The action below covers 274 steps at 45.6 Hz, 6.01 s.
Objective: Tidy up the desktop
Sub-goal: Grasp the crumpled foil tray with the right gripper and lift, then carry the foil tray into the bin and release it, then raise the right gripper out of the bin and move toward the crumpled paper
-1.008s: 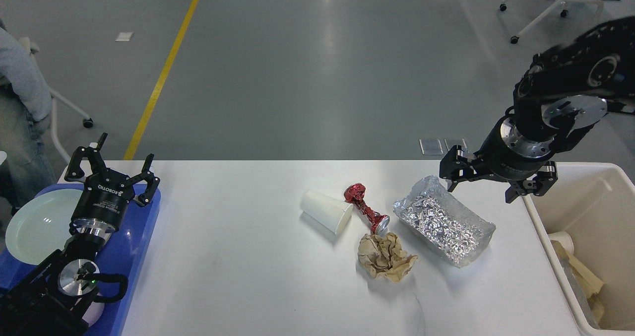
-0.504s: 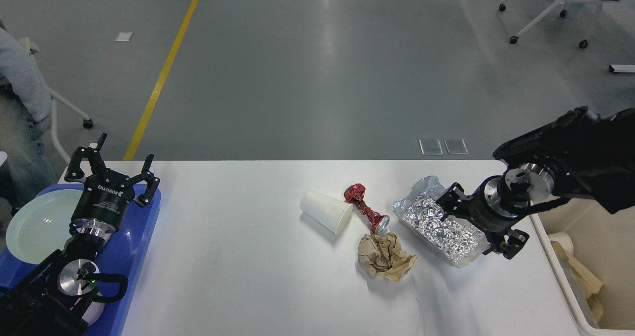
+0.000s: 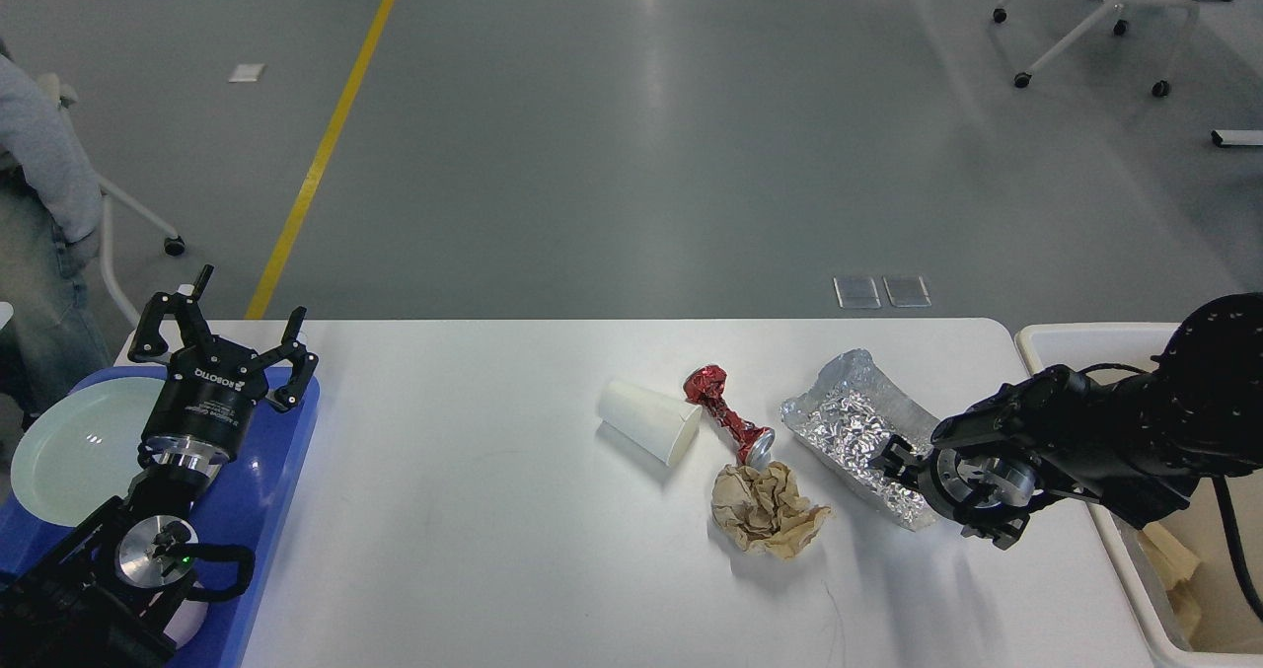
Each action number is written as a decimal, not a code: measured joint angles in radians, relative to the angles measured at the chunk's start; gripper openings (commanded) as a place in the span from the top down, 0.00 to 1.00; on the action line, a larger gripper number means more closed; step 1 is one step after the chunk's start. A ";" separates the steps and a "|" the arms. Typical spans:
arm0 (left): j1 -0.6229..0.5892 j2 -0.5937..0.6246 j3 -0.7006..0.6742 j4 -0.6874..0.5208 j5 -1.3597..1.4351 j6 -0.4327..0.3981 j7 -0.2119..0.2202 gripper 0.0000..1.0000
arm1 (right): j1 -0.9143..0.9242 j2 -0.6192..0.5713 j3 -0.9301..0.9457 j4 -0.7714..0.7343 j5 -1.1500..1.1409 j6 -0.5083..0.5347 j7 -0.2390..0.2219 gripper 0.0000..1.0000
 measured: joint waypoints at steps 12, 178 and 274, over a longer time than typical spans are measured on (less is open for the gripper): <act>0.000 0.000 0.000 0.000 0.000 0.000 0.000 0.04 | -0.066 -0.014 0.038 -0.083 0.053 -0.008 -0.007 0.14; 0.000 0.000 0.000 0.000 0.000 0.000 0.000 0.04 | -0.254 -0.542 0.238 -0.495 -0.326 0.135 -0.021 1.00; -0.001 0.000 0.000 0.000 0.000 0.000 0.000 0.04 | 1.107 -0.213 -0.044 0.356 -0.412 0.972 -0.032 0.00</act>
